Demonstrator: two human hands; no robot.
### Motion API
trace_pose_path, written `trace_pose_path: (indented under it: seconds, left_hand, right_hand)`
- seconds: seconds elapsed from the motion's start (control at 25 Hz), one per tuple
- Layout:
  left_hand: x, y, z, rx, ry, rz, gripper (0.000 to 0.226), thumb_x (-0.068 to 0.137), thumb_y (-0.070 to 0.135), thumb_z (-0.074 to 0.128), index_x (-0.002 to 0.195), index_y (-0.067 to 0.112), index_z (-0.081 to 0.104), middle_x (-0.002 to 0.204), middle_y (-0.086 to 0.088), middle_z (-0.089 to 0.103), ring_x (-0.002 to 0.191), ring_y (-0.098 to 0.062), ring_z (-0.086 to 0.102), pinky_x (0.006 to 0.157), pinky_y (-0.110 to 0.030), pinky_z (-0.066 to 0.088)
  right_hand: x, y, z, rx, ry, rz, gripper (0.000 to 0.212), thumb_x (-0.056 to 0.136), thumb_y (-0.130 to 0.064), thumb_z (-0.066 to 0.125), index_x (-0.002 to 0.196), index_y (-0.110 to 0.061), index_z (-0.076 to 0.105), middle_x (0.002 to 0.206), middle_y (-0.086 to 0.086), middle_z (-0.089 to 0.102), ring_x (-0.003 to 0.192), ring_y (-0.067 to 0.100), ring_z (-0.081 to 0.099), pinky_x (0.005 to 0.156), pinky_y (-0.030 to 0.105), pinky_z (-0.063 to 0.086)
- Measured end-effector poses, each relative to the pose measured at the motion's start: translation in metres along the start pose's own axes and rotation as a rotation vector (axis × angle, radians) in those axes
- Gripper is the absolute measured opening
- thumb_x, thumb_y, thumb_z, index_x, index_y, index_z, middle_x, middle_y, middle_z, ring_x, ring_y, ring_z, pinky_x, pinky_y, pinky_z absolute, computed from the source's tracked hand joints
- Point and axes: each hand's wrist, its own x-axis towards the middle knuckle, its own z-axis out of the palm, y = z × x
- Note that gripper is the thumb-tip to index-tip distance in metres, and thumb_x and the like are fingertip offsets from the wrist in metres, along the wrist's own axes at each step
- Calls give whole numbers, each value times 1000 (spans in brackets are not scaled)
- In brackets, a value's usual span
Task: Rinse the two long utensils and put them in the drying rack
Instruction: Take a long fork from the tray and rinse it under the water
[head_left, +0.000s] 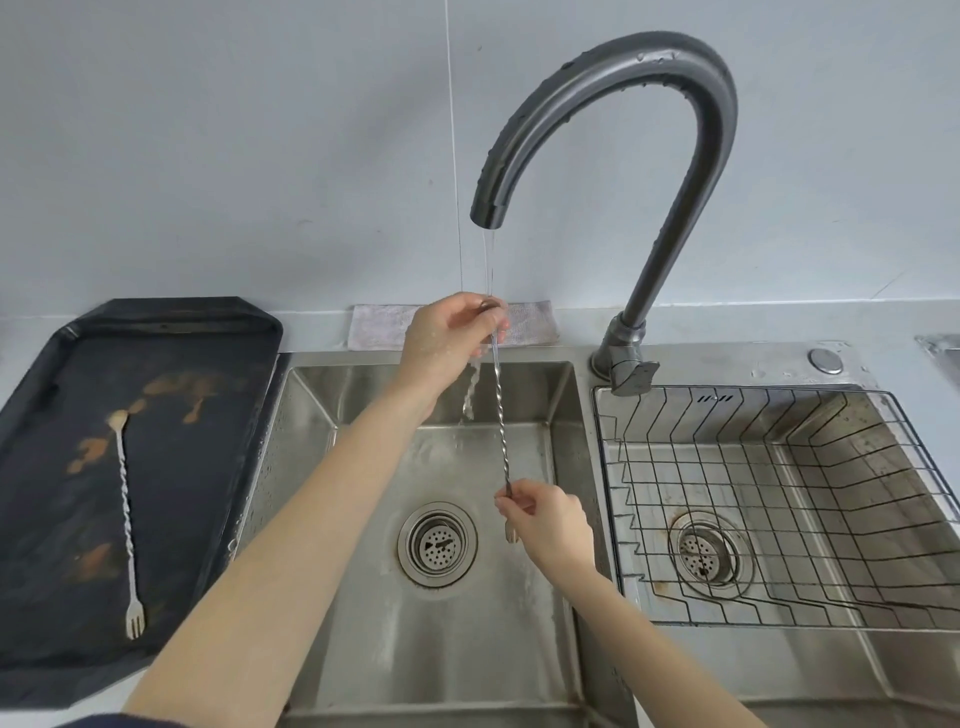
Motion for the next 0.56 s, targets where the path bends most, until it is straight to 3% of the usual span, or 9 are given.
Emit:
trace_pose_path:
  seconds: [0.2,0.36,0.56]
  left_hand:
    - [2,1,2,-95,35,26,14,93,18,53,86,25,64,77,7,67,71,-7,66,61,-7,48]
    - [5,-1,7,63,55,57,13,88,16,60,101,19,60,75,9,60,51,12,60,56,-5,46]
    - [6,0,7,6,-5,26,26,97,13,44,118,8,59,93,1,68,55,9,65,66,-11,53]
  right_hand:
    - [-2,0,-2,6,35,-35,21,89,-31,54,87,-18,69,83,3,75,82,22,67,69,31,52]
    - [-1,-1,-1,1,80,-84,18,88,-30,57,90,-18,70,84,3,74,82,24,67,73,35,54]
    - [-1,0,-1,18,93,-100,17,87,-29,58,91,-16,69,77,-2,66,83,24,65,73,35,53]
